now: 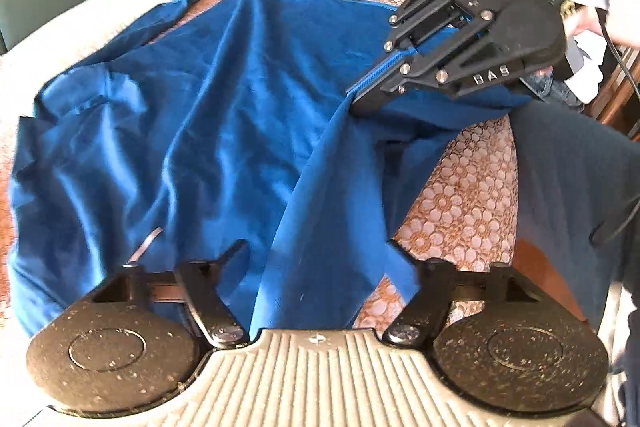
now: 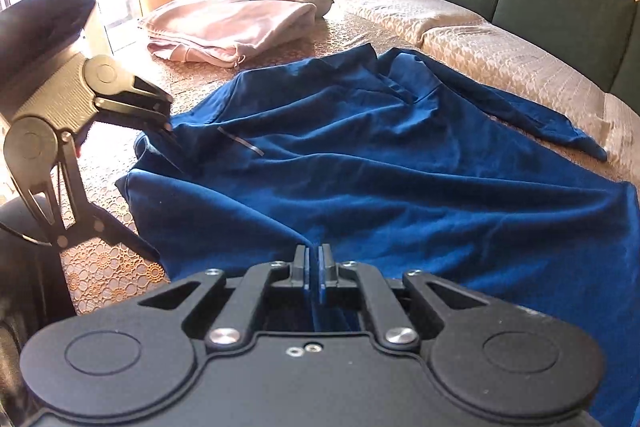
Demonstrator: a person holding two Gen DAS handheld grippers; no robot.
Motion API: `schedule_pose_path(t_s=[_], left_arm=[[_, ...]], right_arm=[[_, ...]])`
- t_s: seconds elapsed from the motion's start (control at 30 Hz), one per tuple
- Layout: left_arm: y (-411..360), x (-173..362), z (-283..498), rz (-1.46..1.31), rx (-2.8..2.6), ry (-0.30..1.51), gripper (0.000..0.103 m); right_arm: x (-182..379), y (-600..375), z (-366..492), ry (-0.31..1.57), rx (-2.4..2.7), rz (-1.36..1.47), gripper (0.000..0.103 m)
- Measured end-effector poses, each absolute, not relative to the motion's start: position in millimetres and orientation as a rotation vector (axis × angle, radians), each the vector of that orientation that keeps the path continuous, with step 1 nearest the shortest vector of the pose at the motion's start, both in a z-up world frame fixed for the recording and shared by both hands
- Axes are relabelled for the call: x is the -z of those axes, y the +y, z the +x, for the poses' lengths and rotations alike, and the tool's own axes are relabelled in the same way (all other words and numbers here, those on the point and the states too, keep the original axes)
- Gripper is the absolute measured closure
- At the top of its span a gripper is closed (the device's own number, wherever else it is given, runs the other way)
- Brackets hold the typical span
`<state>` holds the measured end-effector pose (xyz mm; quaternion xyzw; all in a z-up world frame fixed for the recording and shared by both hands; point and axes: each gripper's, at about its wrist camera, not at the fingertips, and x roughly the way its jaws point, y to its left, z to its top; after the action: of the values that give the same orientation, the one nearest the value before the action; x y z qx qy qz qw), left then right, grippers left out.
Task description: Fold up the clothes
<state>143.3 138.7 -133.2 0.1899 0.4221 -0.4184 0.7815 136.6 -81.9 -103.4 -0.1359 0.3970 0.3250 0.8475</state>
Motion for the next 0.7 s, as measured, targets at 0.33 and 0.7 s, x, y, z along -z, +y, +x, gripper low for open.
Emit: schedule_pose_path(t_s=[0.33, 0.7], left_arm=[[128.5, 146.7, 141.2, 0.484, 0.774, 0.915, 0.095], [127.0, 151.1, 147.2, 0.486, 0.636, 0.93, 0.095]], right_arm=[[108.7, -92.9, 118.4, 0.874, -0.679, -0.312, 0.0], [114.6, -189.0, 26.7, 0.992, -0.557, -0.535, 0.0]])
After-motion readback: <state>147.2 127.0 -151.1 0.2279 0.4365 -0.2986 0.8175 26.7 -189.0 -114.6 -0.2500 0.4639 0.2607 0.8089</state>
